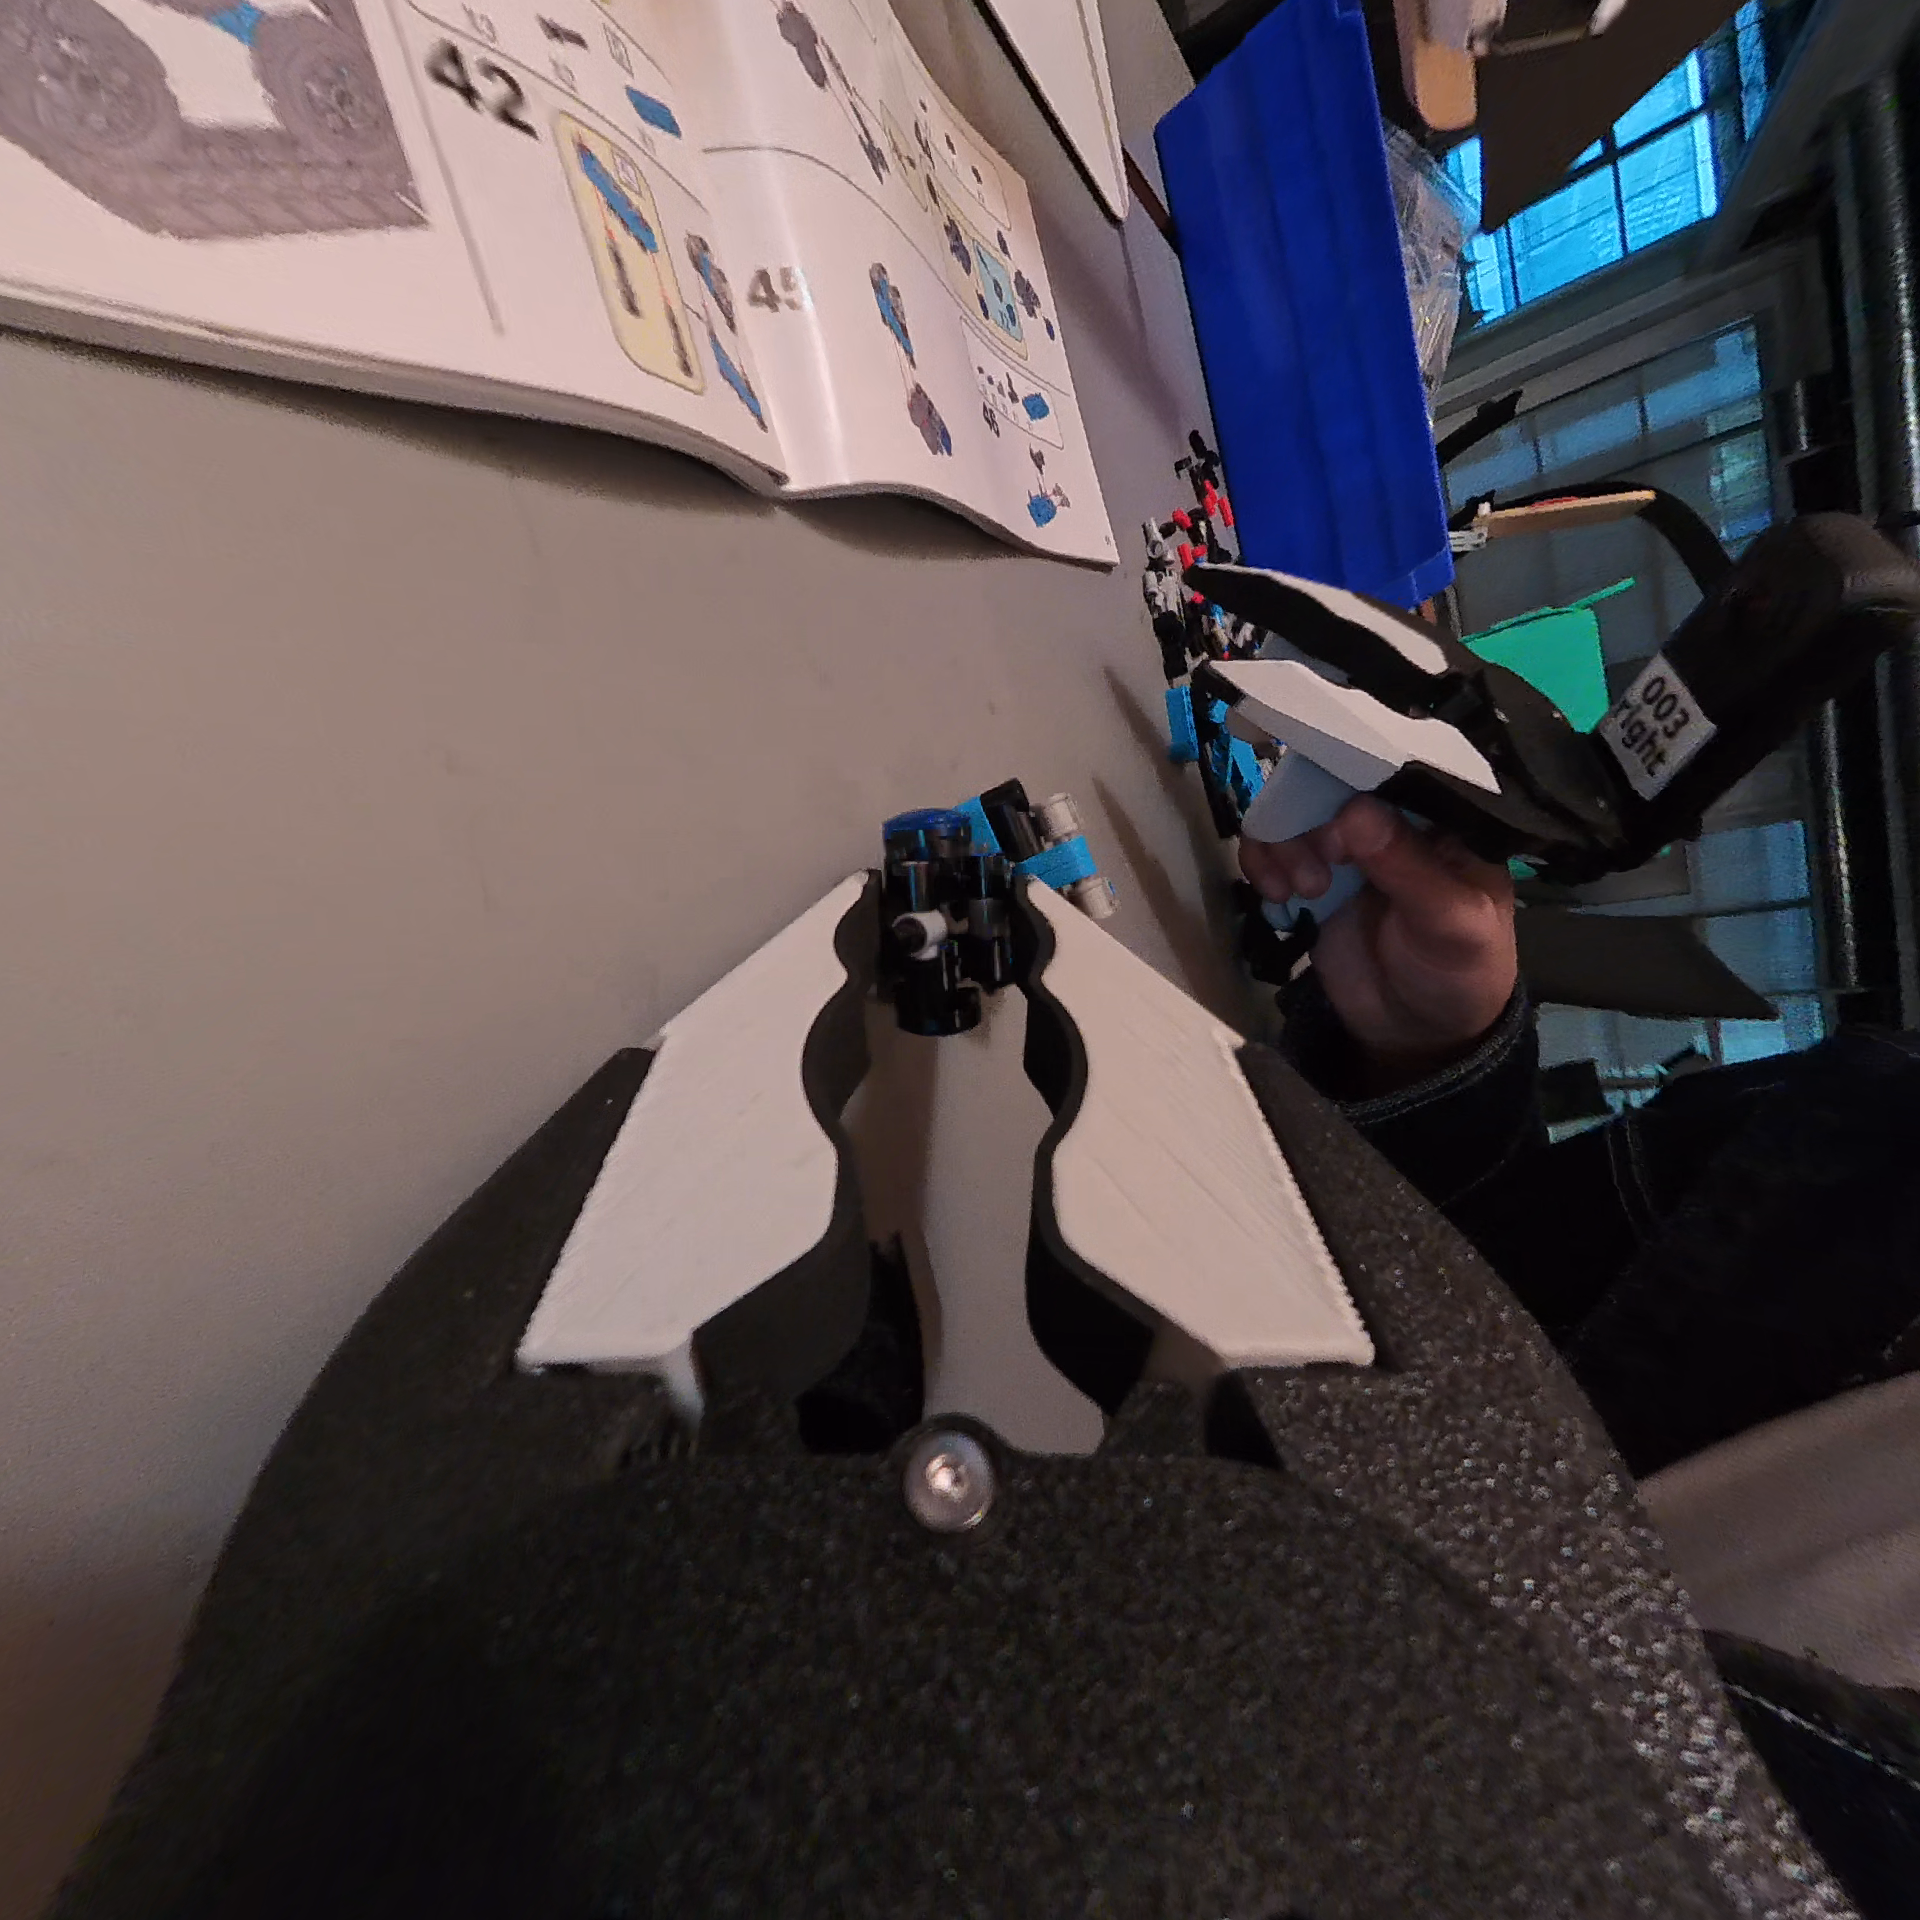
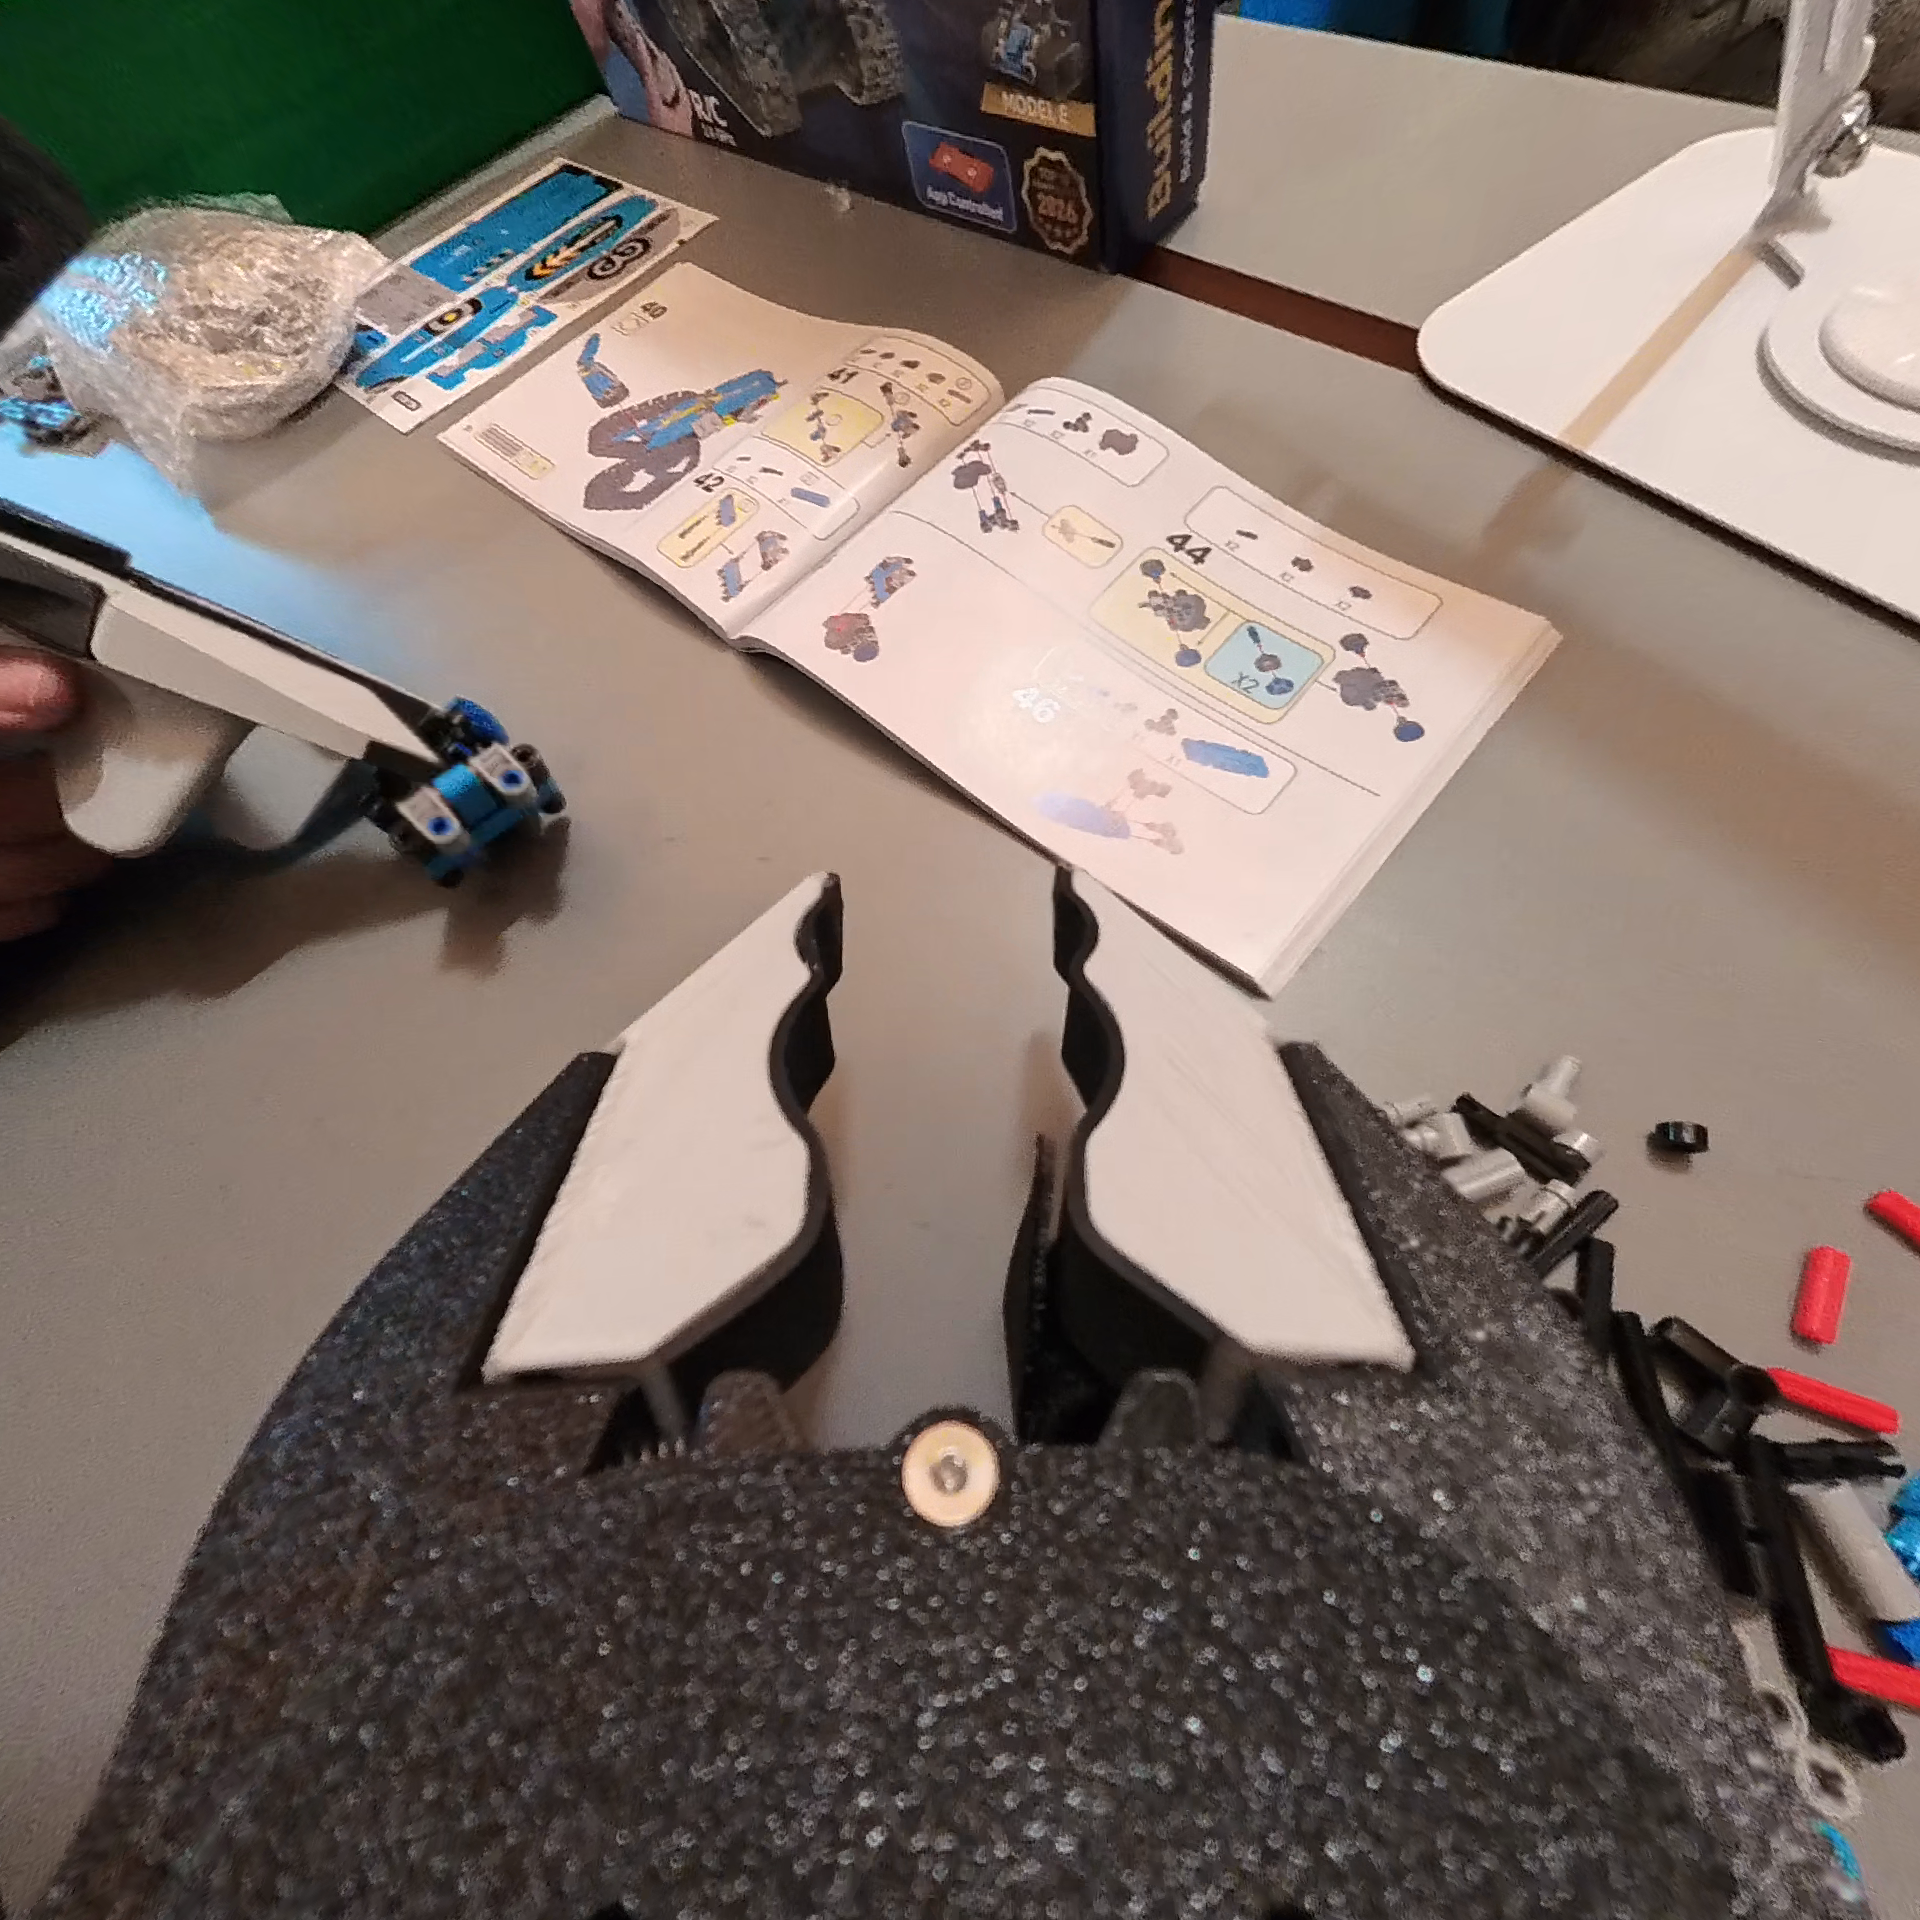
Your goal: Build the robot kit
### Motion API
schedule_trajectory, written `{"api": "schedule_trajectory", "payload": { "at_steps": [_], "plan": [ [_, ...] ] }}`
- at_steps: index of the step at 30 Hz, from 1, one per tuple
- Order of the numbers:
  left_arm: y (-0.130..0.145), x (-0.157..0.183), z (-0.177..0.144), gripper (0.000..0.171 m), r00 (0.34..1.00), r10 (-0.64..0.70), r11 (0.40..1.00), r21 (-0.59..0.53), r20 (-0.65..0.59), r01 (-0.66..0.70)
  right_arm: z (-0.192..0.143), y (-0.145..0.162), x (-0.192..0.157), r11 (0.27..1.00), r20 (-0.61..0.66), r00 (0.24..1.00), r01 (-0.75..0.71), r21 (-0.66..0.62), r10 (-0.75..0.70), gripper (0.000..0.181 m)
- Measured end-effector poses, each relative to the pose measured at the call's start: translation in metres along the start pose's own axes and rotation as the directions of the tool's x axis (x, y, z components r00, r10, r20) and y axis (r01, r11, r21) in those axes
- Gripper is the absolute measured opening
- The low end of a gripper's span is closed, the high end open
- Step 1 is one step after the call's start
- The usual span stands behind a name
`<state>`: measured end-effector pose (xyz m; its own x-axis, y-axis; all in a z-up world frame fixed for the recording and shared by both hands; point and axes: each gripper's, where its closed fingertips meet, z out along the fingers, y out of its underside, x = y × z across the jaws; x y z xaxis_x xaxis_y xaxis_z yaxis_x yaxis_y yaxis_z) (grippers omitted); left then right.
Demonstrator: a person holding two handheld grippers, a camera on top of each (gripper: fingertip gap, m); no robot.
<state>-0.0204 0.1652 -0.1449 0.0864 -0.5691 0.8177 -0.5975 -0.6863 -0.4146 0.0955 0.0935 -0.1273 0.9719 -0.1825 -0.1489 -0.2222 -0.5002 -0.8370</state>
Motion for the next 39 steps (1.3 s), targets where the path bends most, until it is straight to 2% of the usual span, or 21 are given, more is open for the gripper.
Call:
{"api": "schedule_trajectory", "payload": {
  "at_steps": [5, 7, 9, 11, 14, 17, 19, 20, 22, 23, 26, 28, 30, 34, 36, 39],
  "plan": [
    [-0.018, -0.019, -0.018, 0.025, 0.999, -0.018, 0.998, 0.062, 0.045, 0.015, -0.003, -0.004, 0.002, 1.000, -0.003, 1.000, -0.021, 0.019, 0.021, 0.043],
    [-0.023, -0.024, -0.025, 0.032, 0.998, -0.062, 0.995, 0.080, 0.023, 0.060, -0.002, -0.007, 0.001, 0.999, -0.005, 0.999, -0.036, 0.038, 0.036, 0.045],
    [-0.026, -0.024, -0.030, 0.038, 0.994, -0.104, 0.990, 0.090, -0.018, 0.105, -0.001, -0.007, -0.003, 0.996, 0.027, 0.997, -0.077, 0.034, 0.076, 0.038],
    [-0.029, -0.028, -0.035, 0.038, 0.995, -0.101, 0.990, 0.103, -0.008, 0.101, -0.005, -0.012, -0.006, 0.993, 0.058, 0.993, -0.103, 0.052, 0.100, 0.035],
    [-0.034, -0.036, -0.044, 0.038, 0.997, -0.064, 0.990, 0.128, 0.045, 0.058, -0.027, -0.026, 0.007, 0.990, 0.016, 0.996, -0.091, 0.109, 0.090, 0.035],
    [-0.035, -0.041, -0.051, 0.038, 0.997, -0.041, 0.992, 0.126, 0.067, 0.032, -0.088, -0.013, 0.058, 0.997, -0.213, 0.976, -0.029, 0.072, 0.044, 0.042],
    [-0.037, -0.043, -0.055, 0.039, 0.997, -0.040, 0.991, 0.132, 0.071, 0.030, -0.153, 0.017, 0.103, 1.000, -0.399, 0.917, -0.017, 0.007, 0.019, 0.045],
    [-0.038, -0.045, -0.057, 0.039, 0.996, -0.041, 0.990, 0.138, 0.076, 0.030, -0.186, 0.037, 0.121, 0.999, -0.451, 0.892, -0.042, -0.028, 0.025, 0.046],
    [-0.041, -0.049, -0.062, 0.040, 0.994, -0.025, 0.989, 0.151, 0.108, 0.009, -0.244, 0.088, 0.143, 0.985, -0.502, 0.863, -0.125, -0.116, 0.050, 0.039],
    [-0.043, -0.051, -0.064, 0.042, 0.991, -0.013, 0.987, 0.161, 0.132, -0.008, -0.266, 0.110, 0.145, 0.977, -0.502, 0.862, -0.165, -0.133, 0.077, 0.043],
    [-0.053, -0.055, -0.074, 0.044, 0.983, 0.019, 0.977, 0.207, 0.185, -0.058, -0.305, 0.157, 0.136, 0.961, -0.489, 0.863, -0.228, -0.156, 0.126, 0.047],
    [-0.059, -0.056, -0.079, 0.044, 0.977, 0.032, 0.967, 0.241, 0.213, -0.084, -0.305, 0.167, 0.124, 0.958, -0.465, 0.868, -0.258, -0.127, 0.172, 0.047],
    [-0.064, -0.056, -0.083, 0.044, 0.972, 0.043, 0.955, 0.275, 0.232, -0.108, -0.291, 0.164, 0.112, 0.957, -0.417, 0.884, -0.275, -0.094, 0.213, 0.046],
    [-0.063, -0.056, -0.082, 0.044, 0.968, 0.055, 0.953, 0.276, 0.243, -0.123, -0.257, 0.157, 0.095, 0.971, -0.358, 0.921, -0.210, -0.118, 0.156, 0.045],
    [-0.061, -0.055, -0.081, 0.044, 0.971, 0.055, 0.955, 0.272, 0.235, -0.119, -0.250, 0.157, 0.102, 0.969, -0.376, 0.913, -0.217, -0.120, 0.158, 0.044],
    [-0.061, -0.056, -0.081, 0.044, 0.970, 0.053, 0.954, 0.275, 0.236, -0.119, -0.257, 0.156, 0.134, 0.959, -0.465, 0.859, -0.274, -0.069, 0.212, 0.039]
  ]
}}
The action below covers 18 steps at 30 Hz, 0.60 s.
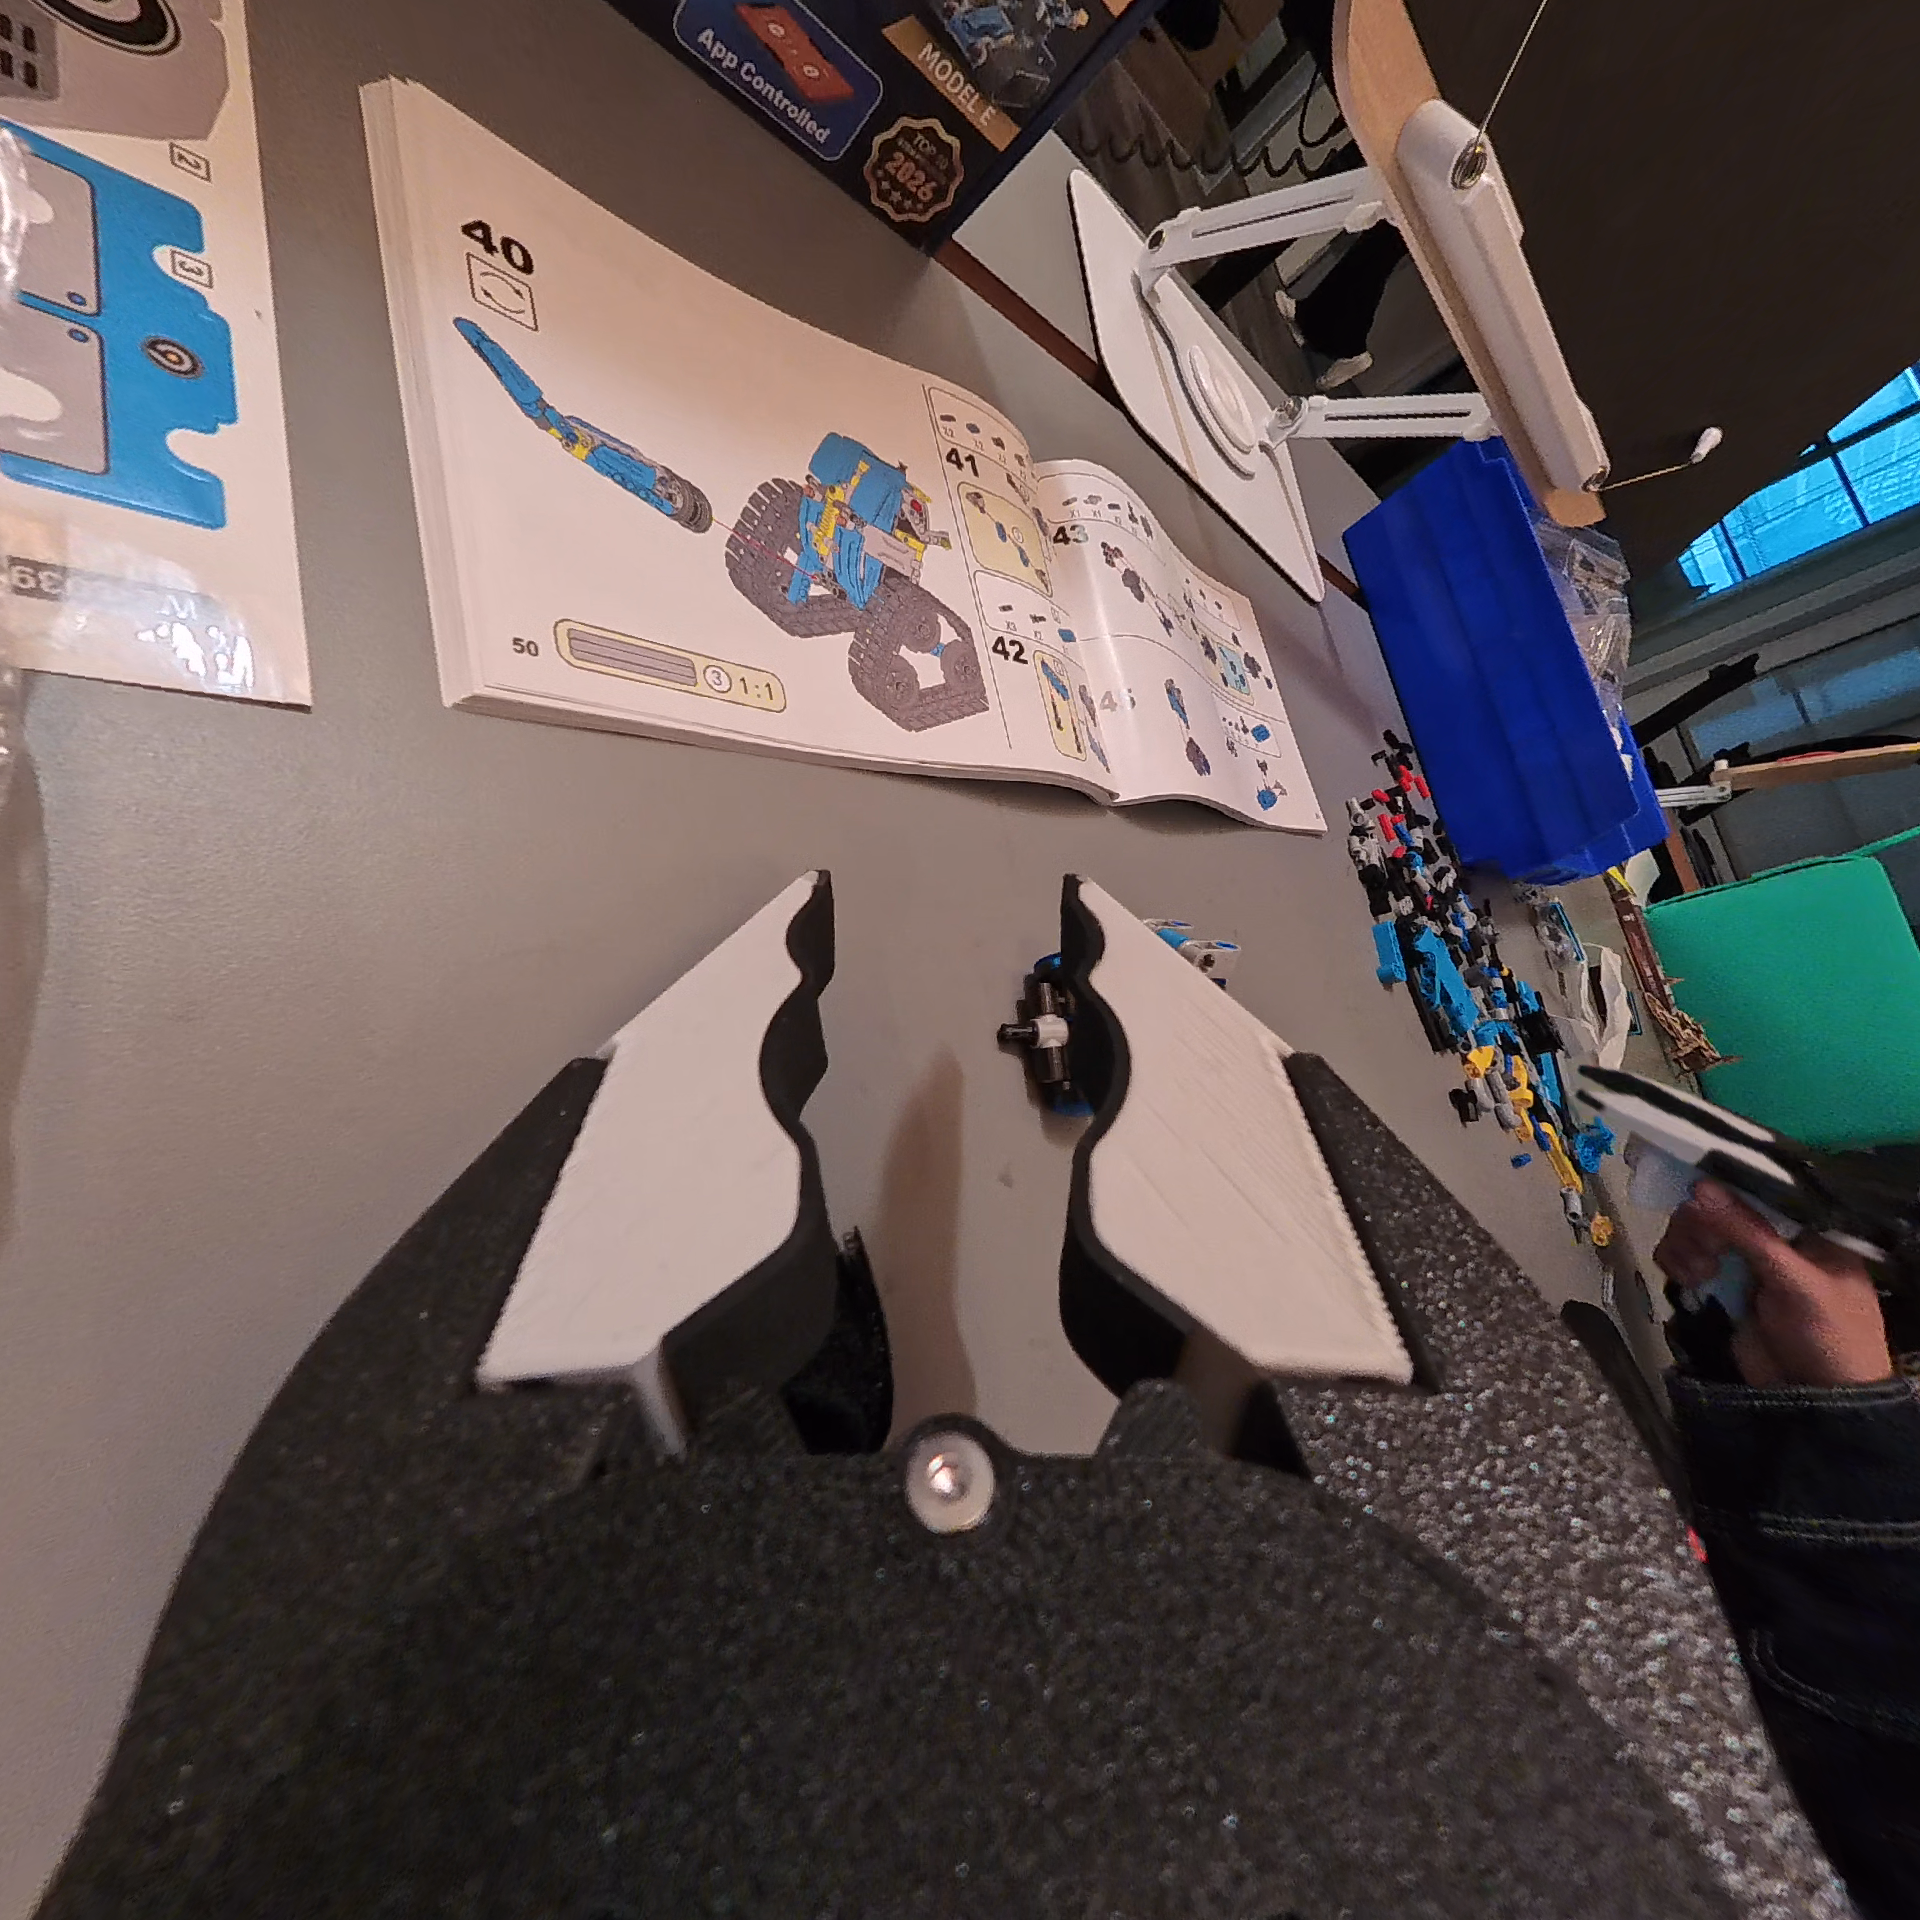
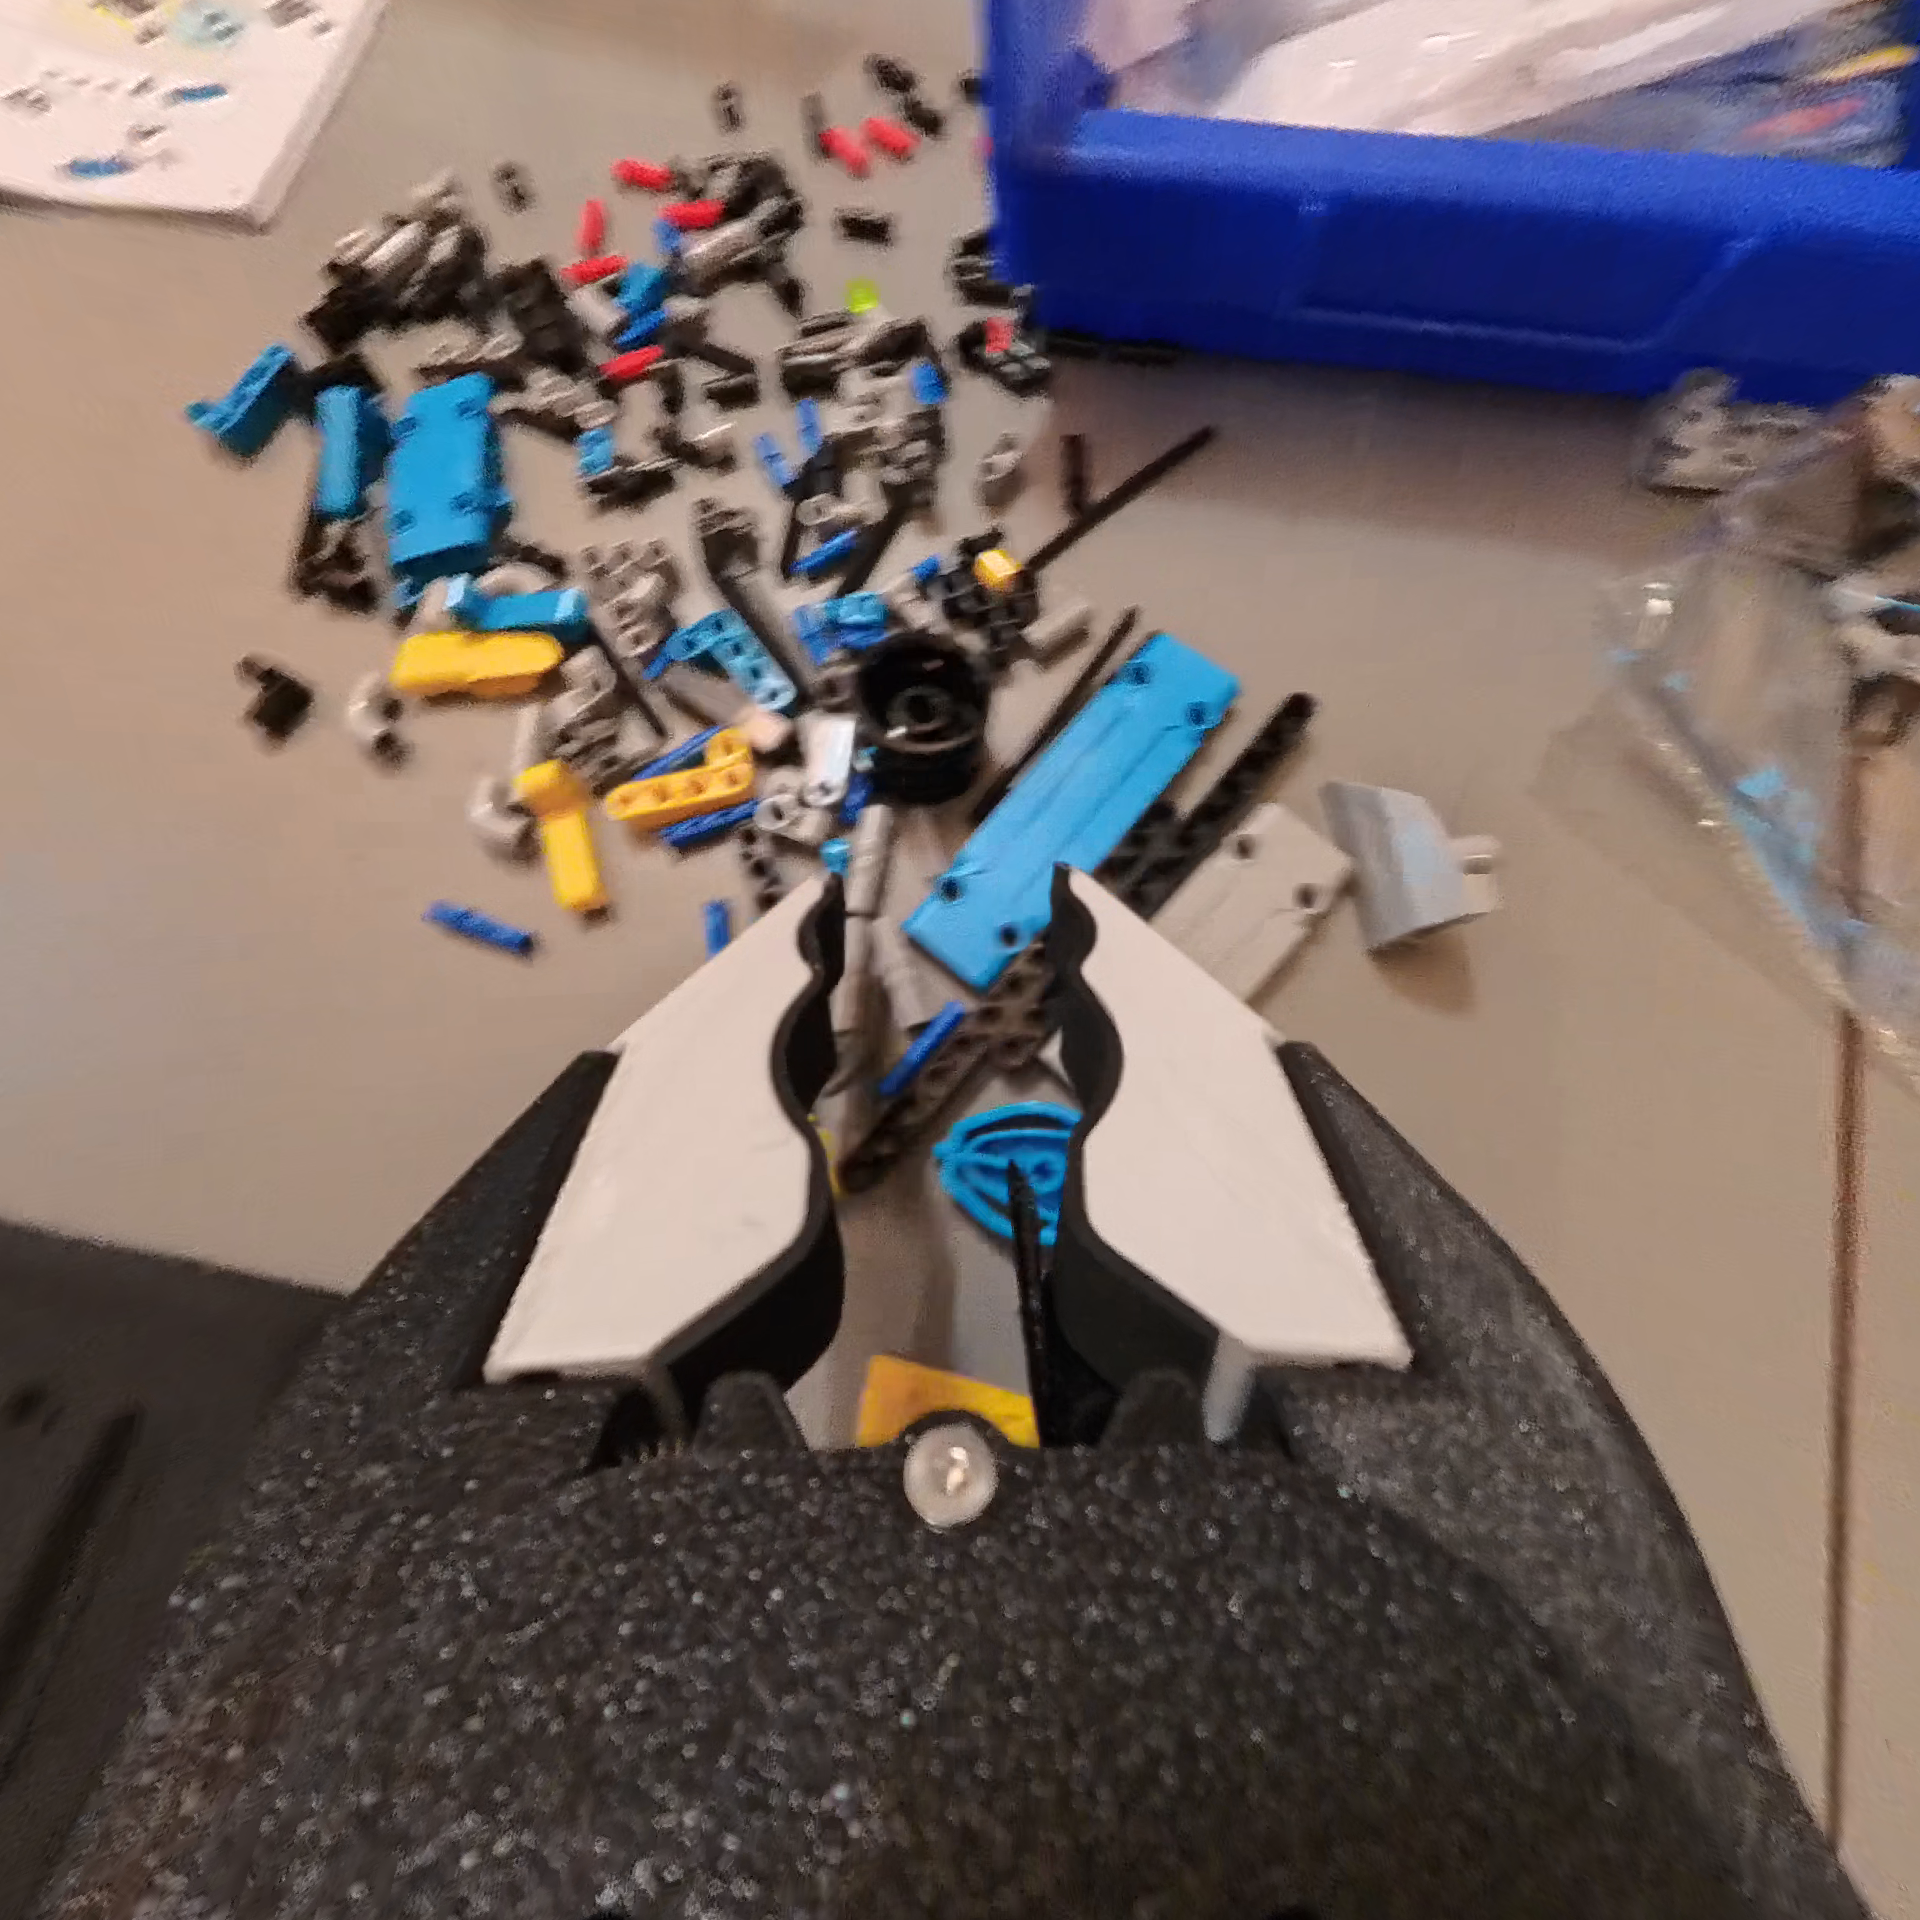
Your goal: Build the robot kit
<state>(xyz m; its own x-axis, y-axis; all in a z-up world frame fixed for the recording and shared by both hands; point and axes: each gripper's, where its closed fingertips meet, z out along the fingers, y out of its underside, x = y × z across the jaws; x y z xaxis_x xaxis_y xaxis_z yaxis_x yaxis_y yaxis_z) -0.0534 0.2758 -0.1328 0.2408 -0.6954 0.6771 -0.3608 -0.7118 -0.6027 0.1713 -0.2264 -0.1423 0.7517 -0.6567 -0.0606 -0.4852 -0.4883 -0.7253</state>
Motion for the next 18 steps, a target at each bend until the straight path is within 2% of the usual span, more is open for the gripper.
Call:
{"api": "schedule_trajectory", "payload": {
  "at_steps": [3, 8, 13, 18],
  "plan": [
    [0.002, -0.001, 0.001, 0.044, 1.000, -0.010, 1.000, -0.007, 0.000, 0.010, 0.004, -0.014, 0.013, 0.999, -0.019, 0.999, -0.026, 0.036, 0.027, 0.038],
    [0.002, -0.002, 0.001, 0.043, 1.000, -0.018, 1.000, -0.007, -0.003, 0.018, 0.018, -0.022, 0.001, 1.000, 0.004, 1.000, 0.016, 0.005, -0.016, 0.039],
    [0.002, -0.003, 0.001, 0.043, 1.000, -0.027, 1.000, -0.006, -0.002, 0.027, 0.015, -0.060, -0.051, 0.995, 0.106, 0.993, 0.049, 0.087, -0.058, 0.039],
    [0.003, -0.001, 0.000, 0.043, 0.999, -0.031, 0.999, -0.012, -0.012, 0.031, 0.042, -0.068, -0.105, 0.982, 0.153, 0.970, 0.183, 0.051, -0.189, 0.043]
  ]
}}
